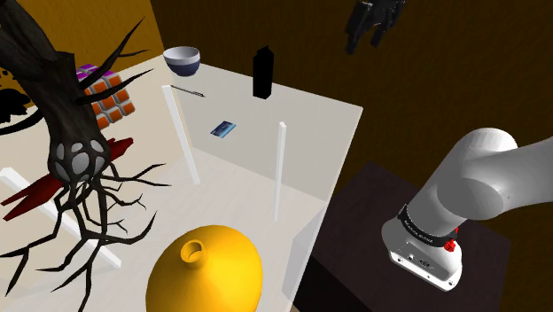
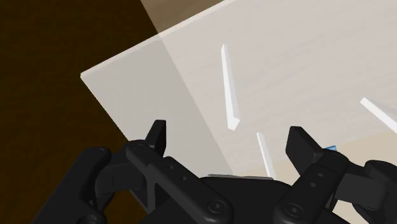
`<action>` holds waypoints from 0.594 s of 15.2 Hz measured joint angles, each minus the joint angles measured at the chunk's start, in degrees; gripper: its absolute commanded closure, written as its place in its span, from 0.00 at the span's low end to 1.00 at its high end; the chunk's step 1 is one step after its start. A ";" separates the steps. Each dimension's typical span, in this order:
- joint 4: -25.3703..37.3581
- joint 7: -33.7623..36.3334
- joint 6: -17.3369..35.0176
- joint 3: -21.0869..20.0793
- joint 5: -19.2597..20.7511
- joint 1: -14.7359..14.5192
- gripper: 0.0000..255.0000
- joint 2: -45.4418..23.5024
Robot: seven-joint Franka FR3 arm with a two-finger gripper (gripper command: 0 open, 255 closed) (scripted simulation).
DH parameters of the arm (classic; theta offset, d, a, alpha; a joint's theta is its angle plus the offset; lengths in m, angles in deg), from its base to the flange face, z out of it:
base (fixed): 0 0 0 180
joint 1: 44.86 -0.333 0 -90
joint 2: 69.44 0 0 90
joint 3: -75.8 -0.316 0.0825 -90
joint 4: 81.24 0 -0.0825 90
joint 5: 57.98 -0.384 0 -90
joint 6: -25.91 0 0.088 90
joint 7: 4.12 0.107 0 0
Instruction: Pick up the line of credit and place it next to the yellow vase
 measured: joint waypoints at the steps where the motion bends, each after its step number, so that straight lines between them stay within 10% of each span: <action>1: 0.00 0.00 0.00 0.00 0.00 0.00 0.00 0.00; 9: 3.73 14.34 3.18 -4.66 -7.31 0.80 0.00 -13.63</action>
